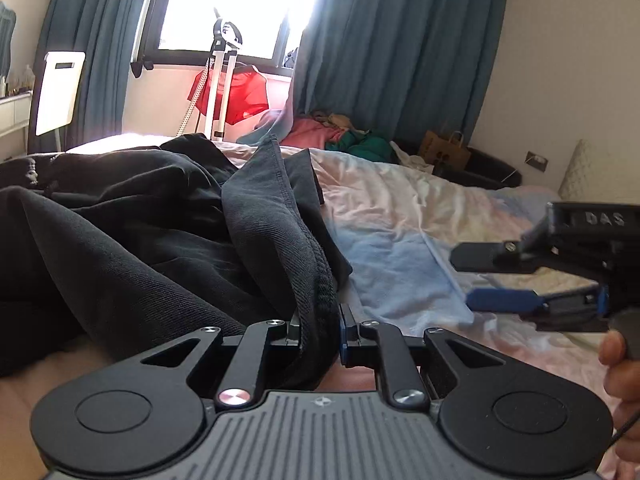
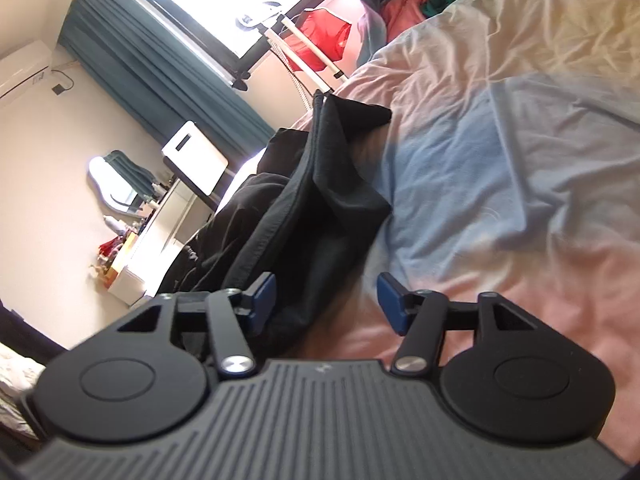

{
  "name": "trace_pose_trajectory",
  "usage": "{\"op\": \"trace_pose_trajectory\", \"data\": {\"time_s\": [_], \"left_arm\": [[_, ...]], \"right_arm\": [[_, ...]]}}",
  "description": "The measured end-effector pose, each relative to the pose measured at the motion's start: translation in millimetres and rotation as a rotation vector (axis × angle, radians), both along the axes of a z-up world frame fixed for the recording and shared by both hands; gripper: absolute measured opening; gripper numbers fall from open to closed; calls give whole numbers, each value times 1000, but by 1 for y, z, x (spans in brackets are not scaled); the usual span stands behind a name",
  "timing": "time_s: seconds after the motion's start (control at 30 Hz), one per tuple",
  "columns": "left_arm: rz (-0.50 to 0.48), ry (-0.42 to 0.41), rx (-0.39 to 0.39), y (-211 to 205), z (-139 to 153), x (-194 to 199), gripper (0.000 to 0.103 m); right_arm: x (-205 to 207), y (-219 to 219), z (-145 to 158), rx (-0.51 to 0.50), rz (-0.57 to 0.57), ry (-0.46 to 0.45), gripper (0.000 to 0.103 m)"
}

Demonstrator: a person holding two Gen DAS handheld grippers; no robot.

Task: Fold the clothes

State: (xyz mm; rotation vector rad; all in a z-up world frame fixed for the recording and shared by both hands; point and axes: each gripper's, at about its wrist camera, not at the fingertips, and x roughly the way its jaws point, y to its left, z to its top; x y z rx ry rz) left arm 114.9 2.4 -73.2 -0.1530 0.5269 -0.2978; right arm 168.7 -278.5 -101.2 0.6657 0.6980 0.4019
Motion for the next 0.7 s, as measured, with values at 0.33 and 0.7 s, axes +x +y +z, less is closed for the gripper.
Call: {"op": "trace_pose_trajectory", "data": {"time_s": [0.33, 0.7], "left_arm": [[-75, 13, -95, 1, -36, 29, 15], [-157, -16, -163, 1, -69, 62, 15]], "right_arm": [[225, 98, 39, -210, 119, -70, 36], [381, 164, -24, -512, 73, 56, 37]]}}
